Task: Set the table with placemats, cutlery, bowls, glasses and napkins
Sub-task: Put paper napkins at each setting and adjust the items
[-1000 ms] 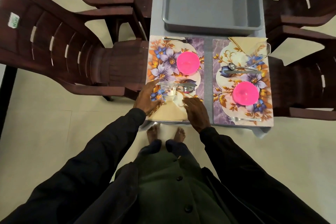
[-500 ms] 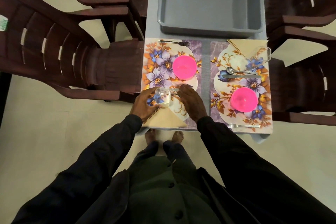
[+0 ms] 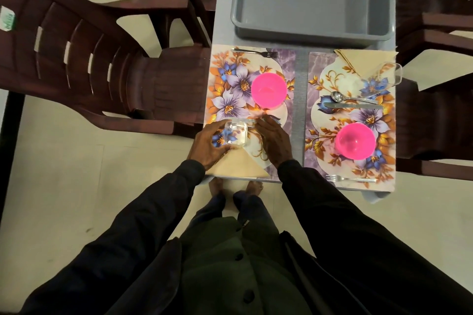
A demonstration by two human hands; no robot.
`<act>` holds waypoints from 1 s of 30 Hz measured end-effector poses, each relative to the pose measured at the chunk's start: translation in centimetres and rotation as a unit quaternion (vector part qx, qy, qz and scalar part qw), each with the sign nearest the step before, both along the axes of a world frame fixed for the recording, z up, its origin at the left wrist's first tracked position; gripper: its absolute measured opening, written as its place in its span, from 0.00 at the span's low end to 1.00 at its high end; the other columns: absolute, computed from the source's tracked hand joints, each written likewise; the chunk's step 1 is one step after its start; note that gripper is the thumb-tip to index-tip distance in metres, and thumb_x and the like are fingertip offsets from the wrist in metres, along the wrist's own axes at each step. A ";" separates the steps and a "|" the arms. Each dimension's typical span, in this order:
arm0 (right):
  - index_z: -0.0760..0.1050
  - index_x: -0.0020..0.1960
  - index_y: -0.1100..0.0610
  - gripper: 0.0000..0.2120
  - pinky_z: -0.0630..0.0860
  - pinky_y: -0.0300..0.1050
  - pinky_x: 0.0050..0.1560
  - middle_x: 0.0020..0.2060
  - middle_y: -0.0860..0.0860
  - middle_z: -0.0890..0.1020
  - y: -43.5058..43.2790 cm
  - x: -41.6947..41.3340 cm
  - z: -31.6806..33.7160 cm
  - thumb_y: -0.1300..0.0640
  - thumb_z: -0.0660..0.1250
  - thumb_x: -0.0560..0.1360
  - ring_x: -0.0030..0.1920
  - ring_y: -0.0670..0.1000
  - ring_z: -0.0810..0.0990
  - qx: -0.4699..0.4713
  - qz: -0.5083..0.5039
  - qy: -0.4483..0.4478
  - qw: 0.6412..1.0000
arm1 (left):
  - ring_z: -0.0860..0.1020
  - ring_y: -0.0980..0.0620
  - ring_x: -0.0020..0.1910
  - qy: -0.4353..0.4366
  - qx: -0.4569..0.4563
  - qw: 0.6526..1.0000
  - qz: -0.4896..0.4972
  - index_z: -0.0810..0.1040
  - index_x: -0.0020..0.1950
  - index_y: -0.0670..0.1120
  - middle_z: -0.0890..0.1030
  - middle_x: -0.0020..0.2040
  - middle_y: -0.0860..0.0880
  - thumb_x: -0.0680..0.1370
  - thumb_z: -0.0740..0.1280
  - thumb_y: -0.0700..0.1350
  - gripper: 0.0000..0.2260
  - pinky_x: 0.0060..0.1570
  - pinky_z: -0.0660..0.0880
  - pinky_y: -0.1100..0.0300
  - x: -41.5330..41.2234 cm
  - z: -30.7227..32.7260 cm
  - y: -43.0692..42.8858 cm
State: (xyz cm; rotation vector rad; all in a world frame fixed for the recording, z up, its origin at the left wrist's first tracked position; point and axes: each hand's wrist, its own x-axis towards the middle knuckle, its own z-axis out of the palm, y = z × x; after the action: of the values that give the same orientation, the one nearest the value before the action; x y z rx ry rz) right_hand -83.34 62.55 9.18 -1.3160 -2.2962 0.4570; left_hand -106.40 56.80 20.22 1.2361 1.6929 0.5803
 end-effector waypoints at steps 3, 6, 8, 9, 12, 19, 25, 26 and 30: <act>0.82 0.63 0.62 0.16 0.75 0.59 0.68 0.63 0.58 0.82 0.1 0.1 -0.1 0.63 0.74 0.75 0.67 0.59 0.79 -0.004 0.003 0.002 1.000 | 0.78 0.54 0.58 -0.004 -0.002 1.000 0.000 0.74 0.71 0.39 0.79 0.64 0.47 0.74 0.77 0.41 0.26 0.58 0.73 0.73 -0.1 -0.4 0.0; 0.82 0.62 0.61 0.17 0.73 0.57 0.70 0.63 0.58 0.82 0.1 0.1 -0.4 0.61 0.75 0.75 0.67 0.58 0.79 -0.014 -0.002 0.000 1.000 | 0.77 0.53 0.58 0.004 0.015 1.000 0.001 0.75 0.70 0.39 0.80 0.64 0.45 0.74 0.78 0.41 0.26 0.57 0.74 0.71 0.0 -0.4 0.2; 0.82 0.63 0.60 0.15 0.73 0.56 0.71 0.63 0.57 0.82 0.2 0.2 -0.5 0.60 0.73 0.76 0.68 0.58 0.78 -0.028 -0.006 0.001 1.000 | 0.78 0.52 0.58 0.007 0.028 1.000 0.001 0.76 0.70 0.40 0.81 0.65 0.44 0.73 0.79 0.43 0.27 0.62 0.76 0.59 0.0 -0.2 0.3; 0.81 0.63 0.60 0.15 0.73 0.56 0.71 0.64 0.57 0.82 0.2 0.2 -0.4 0.58 0.71 0.78 0.68 0.58 0.78 -0.031 -0.007 0.004 0.999 | 0.78 0.52 0.59 0.008 0.029 1.000 0.000 0.76 0.70 0.41 0.81 0.65 0.44 0.73 0.79 0.43 0.28 0.64 0.76 0.55 -0.1 -0.2 0.3; 0.81 0.63 0.59 0.16 0.72 0.56 0.71 0.63 0.57 0.82 0.2 0.1 -0.1 0.55 0.68 0.79 0.68 0.58 0.78 -0.032 -0.007 0.010 0.999 | 0.77 0.52 0.60 0.010 0.024 1.000 0.000 0.75 0.71 0.41 0.80 0.66 0.44 0.73 0.79 0.44 0.28 0.66 0.76 0.51 -0.2 -0.2 0.4; 0.82 0.62 0.60 0.15 0.71 0.54 0.72 0.63 0.57 0.82 0.5 0.3 -0.1 0.60 0.75 0.76 0.67 0.58 0.79 -0.029 -0.003 0.006 1.000 | 0.78 0.48 0.62 -0.002 0.005 1.000 0.000 0.73 0.73 0.40 0.79 0.68 0.44 0.74 0.78 0.43 0.29 0.66 0.76 0.52 0.0 -0.1 0.2; 0.80 0.64 0.61 0.18 0.73 0.54 0.70 0.64 0.59 0.81 -0.8 1.1 3.0 0.55 0.74 0.77 0.67 0.58 0.79 -0.043 -0.007 0.054 0.998 | 0.76 0.58 0.60 -0.011 0.027 0.999 0.017 0.73 0.72 0.47 0.77 0.67 0.52 0.74 0.78 0.43 0.29 0.63 0.73 0.64 -0.8 0.3 -1.0; 0.80 0.64 0.61 0.18 0.74 0.52 0.69 0.63 0.59 0.82 -1.4 1.3 3.6 0.53 0.73 0.77 0.66 0.58 0.79 -0.045 -0.007 0.059 0.997 | 0.77 0.59 0.59 -0.007 0.037 0.999 0.018 0.74 0.71 0.49 0.78 0.66 0.54 0.73 0.79 0.44 0.28 0.64 0.74 0.62 -1.1 0.4 -1.5; 0.81 0.58 0.61 0.15 0.81 0.51 0.59 0.55 0.59 0.84 -4.2 1.7 6.1 0.51 0.64 0.82 0.57 0.56 0.83 -0.052 -0.006 0.063 0.997 | 0.78 0.55 0.61 0.034 0.078 0.996 0.017 0.78 0.66 0.49 0.80 0.64 0.53 0.73 0.79 0.45 0.23 0.62 0.77 0.58 -2.4 0.6 -3.9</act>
State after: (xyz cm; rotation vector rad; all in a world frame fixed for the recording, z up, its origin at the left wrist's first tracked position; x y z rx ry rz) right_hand -81.68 58.36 15.29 -1.3091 -2.1853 0.6449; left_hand -108.83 52.93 20.77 1.3527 1.7550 0.7103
